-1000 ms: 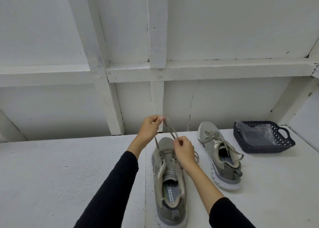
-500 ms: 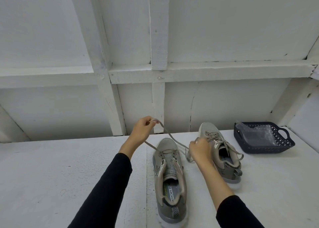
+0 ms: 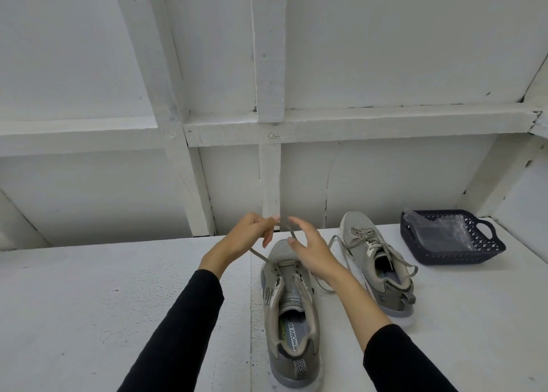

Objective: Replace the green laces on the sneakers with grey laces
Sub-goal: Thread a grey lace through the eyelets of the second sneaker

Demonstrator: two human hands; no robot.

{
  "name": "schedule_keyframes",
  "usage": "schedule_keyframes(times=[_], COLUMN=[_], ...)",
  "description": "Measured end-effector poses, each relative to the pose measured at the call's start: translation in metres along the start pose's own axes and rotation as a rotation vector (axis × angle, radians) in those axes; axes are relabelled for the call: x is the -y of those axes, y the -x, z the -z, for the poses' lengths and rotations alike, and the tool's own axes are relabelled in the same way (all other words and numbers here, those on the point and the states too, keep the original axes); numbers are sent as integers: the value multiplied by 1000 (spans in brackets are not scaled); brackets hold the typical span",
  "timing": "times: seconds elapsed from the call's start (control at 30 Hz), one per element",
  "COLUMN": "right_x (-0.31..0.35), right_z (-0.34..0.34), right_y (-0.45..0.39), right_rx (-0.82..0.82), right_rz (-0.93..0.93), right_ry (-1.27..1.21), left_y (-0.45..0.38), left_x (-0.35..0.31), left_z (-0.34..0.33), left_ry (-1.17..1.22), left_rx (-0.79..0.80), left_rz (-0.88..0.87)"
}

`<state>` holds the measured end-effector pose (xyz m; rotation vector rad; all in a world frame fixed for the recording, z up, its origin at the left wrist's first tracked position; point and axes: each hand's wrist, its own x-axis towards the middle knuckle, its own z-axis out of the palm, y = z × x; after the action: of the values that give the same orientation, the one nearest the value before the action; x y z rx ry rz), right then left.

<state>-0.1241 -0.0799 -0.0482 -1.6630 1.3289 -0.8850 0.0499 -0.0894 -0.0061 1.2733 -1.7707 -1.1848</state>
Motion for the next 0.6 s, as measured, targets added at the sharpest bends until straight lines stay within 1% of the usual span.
schedule_keyframes(times=[0.07,0.17,0.23,0.3,0.37,0.43,0.5,0.6], right_x=[-3,-3,-1,3,6,10,12,12], right_z=[-2,-3,1,8,17,25,29,28], right_y=[-1,-2,-2,-3,-4,-6,-8,-6], right_rx=[32,12,-31,-67,-137,-220,-266,-294], right_rz=[7,-42,-78,-92,-97,-105,-110,-119], right_ry=[-10,-165,-342,-566,-807,-966,-988,-962], left_y=[0,1,2,2,2,2,2,1], left_x=[3,6,7,11,15,19,22,25], left_z=[2,3,5,6,7,8,7,6], left_ry=[8,29,65,150,307,481,572,612], left_rx=[23,-6,-28,-58,-103,-129,-131,-146], left_rz=[6,15,28,69,113,128,124,113])
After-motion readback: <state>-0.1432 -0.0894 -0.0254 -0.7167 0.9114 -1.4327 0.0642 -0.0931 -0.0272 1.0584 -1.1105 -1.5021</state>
